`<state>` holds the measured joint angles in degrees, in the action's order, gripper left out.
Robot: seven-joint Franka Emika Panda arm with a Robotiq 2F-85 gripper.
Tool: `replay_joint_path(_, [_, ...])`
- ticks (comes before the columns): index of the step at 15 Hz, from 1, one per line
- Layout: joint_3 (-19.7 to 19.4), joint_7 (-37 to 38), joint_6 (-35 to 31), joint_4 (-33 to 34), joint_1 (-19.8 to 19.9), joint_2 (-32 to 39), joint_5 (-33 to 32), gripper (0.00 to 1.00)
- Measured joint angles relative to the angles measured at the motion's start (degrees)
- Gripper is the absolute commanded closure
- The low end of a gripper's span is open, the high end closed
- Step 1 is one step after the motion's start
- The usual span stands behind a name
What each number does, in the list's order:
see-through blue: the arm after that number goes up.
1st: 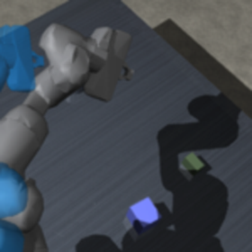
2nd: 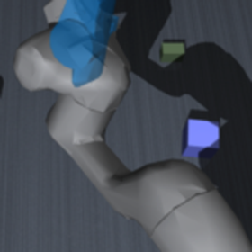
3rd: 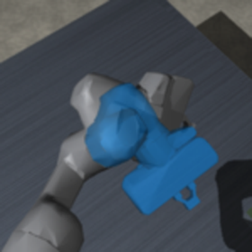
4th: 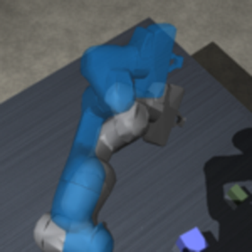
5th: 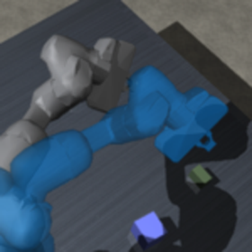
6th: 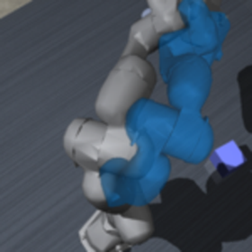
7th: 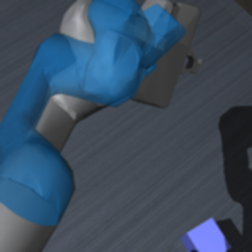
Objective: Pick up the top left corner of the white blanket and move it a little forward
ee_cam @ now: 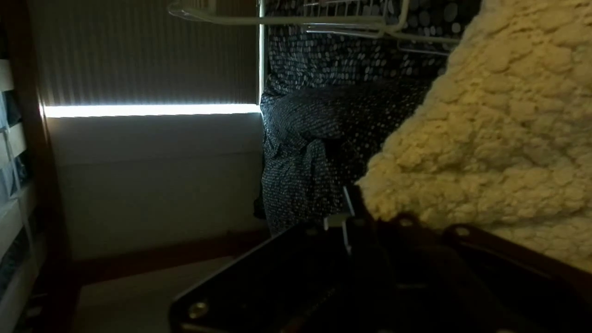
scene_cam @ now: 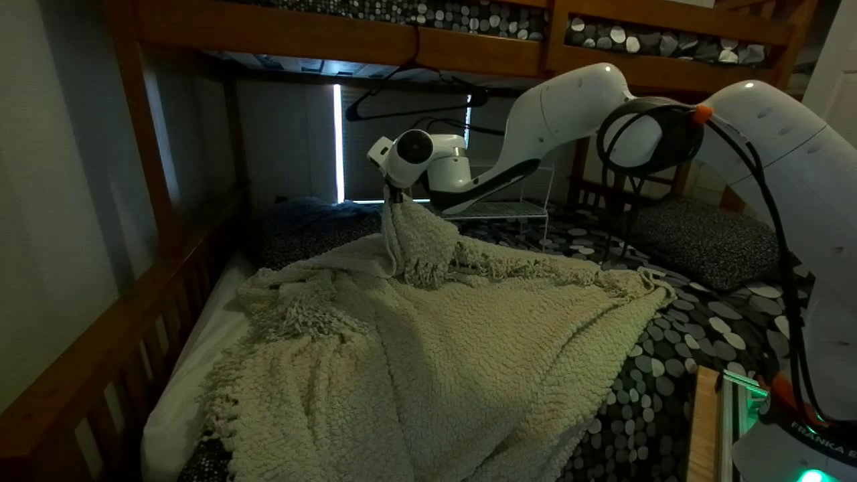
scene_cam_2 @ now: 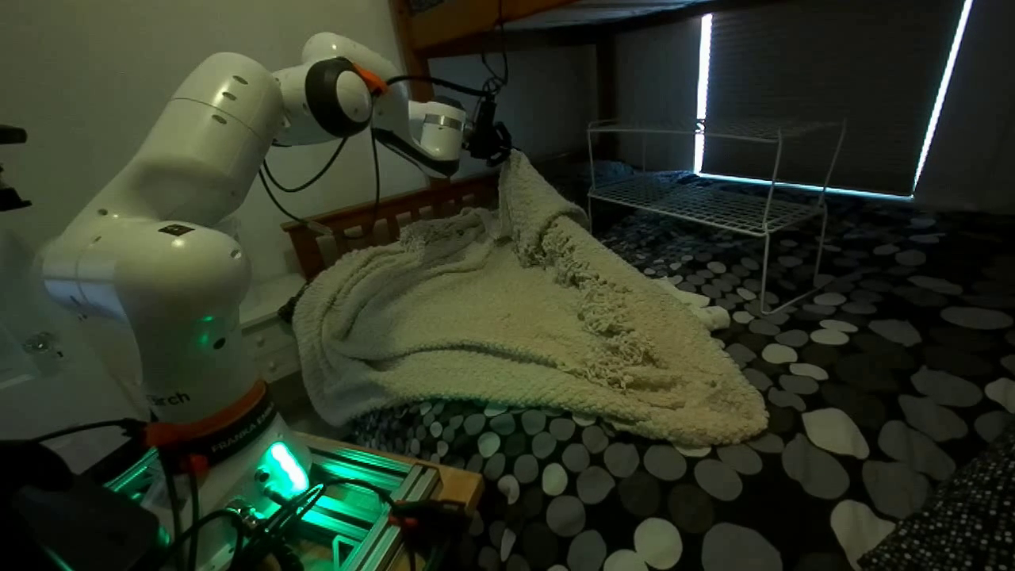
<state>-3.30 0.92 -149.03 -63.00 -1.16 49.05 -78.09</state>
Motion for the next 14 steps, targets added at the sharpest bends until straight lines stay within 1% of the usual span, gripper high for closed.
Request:
replay_joint_path(5, [-0.27, 0.01, 0.0, 0.0, 0.12, -0.04, 0.0, 0.96])
replay_joint_path(6, [-0.27, 0.01, 0.0, 0.0, 0.12, -0.04, 0.0, 0.99])
replay_joint_path(9, [-0.83, 0.01, -0.28, 1.02, 0.08, 0.56, -0.15, 0.99])
replay_joint_path(12, [-2.47, -0.12, -2.22, 6.72, 0.45, 4.41, -0.56, 0.99])
replay_joint_path(14, [-2.54, -0.25, -3.58, 11.69, 1.36, 8.13, 0.87, 0.99])
